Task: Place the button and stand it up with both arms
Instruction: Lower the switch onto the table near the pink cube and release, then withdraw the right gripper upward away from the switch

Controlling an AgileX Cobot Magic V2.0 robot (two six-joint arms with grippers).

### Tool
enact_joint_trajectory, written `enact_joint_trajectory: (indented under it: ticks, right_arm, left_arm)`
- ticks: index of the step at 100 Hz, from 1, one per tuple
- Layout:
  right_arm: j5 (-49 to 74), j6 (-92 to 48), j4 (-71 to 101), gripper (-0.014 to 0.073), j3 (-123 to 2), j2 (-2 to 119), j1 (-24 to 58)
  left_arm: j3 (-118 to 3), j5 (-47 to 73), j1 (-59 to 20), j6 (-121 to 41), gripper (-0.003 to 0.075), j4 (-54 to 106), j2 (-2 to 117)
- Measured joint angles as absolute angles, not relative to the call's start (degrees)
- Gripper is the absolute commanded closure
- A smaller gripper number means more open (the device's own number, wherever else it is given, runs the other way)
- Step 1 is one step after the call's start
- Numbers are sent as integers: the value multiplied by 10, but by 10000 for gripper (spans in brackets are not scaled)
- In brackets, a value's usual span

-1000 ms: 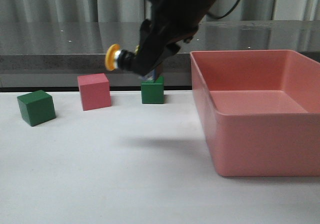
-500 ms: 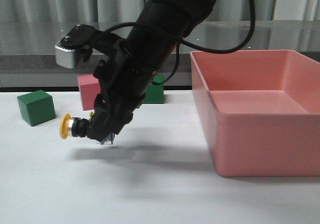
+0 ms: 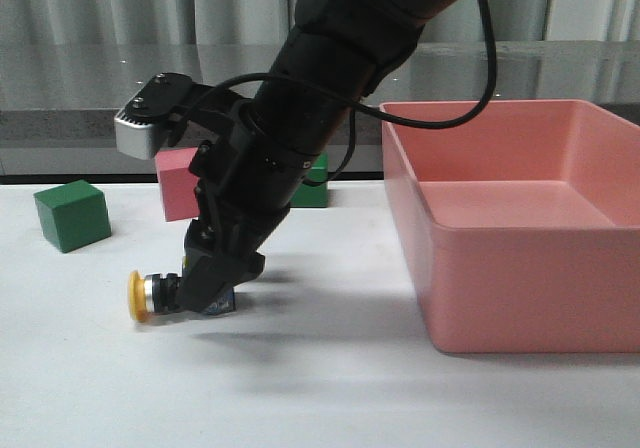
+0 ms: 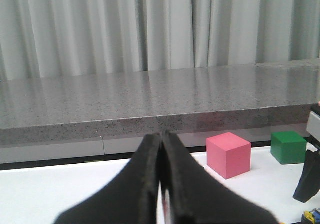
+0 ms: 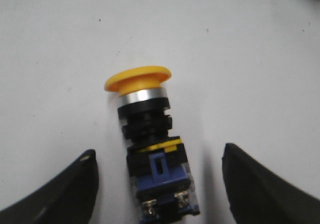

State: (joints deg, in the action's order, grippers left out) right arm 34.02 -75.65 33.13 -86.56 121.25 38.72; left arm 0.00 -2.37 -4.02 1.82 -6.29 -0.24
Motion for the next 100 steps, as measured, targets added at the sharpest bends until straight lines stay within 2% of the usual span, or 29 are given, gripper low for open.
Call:
enact_joint_trajectory:
  ticks: [10, 17, 24, 41, 59, 72, 84, 100]
  right_arm:
    - [339, -737, 331, 45, -866, 1196, 387]
    - [343, -709, 331, 125, -866, 1172, 386]
    - [354, -672, 331, 260, -866, 1140, 384]
    - [420, -585, 332, 672, -866, 1050, 357]
    - [516, -517, 329, 655, -866, 978, 297]
    - [530, -460, 296, 655, -851, 925, 248]
    - [497, -403, 249, 655, -797, 861, 212]
    - [382, -312, 210, 655, -669, 742, 168]
  left_arm:
    - [0, -24, -40, 18, 740, -63, -2]
    - [0, -24, -40, 18, 740, -63, -2]
    - [0, -24, -40, 18, 740, -63, -2]
    - [0, -24, -40, 18, 740, -63, -2]
    - [0, -24, -40, 18, 740, -63, -2]
    - [0, -24, -40, 18, 740, -63, -2]
    - [0, -24, -40, 18, 740, -63, -2]
    - [0, -24, -40, 18, 740, -63, -2]
